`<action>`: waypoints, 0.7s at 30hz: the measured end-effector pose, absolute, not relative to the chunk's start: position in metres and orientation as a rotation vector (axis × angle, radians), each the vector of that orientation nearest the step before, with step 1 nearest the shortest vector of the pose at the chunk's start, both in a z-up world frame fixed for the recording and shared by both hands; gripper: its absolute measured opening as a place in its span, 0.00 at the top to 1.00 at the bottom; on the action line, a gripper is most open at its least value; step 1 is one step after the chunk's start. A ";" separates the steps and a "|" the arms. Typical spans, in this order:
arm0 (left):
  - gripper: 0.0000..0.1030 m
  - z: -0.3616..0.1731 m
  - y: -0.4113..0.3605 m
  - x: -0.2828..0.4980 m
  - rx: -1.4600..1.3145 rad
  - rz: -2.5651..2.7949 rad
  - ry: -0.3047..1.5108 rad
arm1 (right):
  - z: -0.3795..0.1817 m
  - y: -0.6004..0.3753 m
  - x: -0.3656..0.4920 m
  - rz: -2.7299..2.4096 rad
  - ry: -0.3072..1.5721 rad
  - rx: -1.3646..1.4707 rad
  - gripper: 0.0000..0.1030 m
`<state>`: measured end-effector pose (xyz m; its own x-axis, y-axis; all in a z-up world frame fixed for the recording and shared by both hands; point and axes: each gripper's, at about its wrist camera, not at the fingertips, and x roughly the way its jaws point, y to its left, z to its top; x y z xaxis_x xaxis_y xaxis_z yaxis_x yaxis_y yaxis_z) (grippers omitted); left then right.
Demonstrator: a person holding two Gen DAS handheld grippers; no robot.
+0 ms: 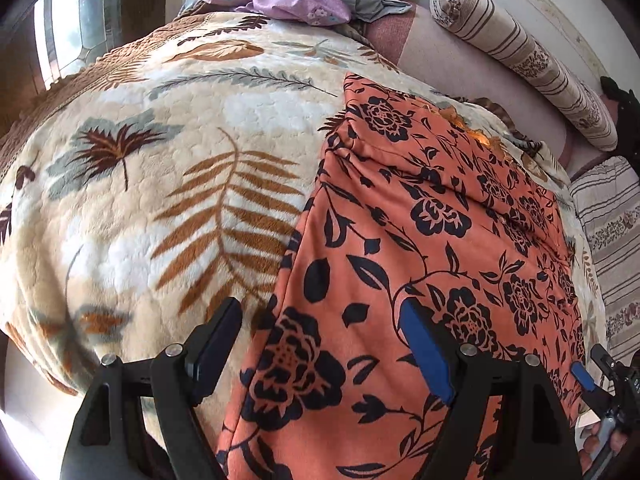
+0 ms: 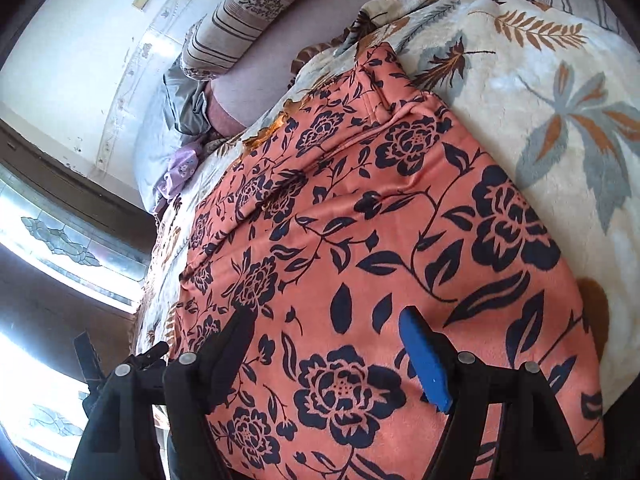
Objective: Fold small clothes
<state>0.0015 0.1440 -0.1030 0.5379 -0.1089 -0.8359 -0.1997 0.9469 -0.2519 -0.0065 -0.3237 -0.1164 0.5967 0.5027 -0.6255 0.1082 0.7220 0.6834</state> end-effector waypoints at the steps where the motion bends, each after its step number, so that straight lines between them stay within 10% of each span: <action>1: 0.21 -0.103 0.144 -0.003 -0.349 0.056 1.006 | -0.118 -0.324 -0.009 0.255 0.925 0.751 0.25; 21: 0.21 -0.094 0.135 -0.029 -0.321 0.112 1.009 | -0.109 -0.335 -0.037 0.203 0.951 0.735 0.21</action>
<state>-0.0287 0.1352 -0.0938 0.5315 -0.0555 -0.8452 -0.2394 0.9473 -0.2127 -0.0374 -0.3352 -0.1087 0.5829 0.4649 -0.6664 0.1521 0.7433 0.6515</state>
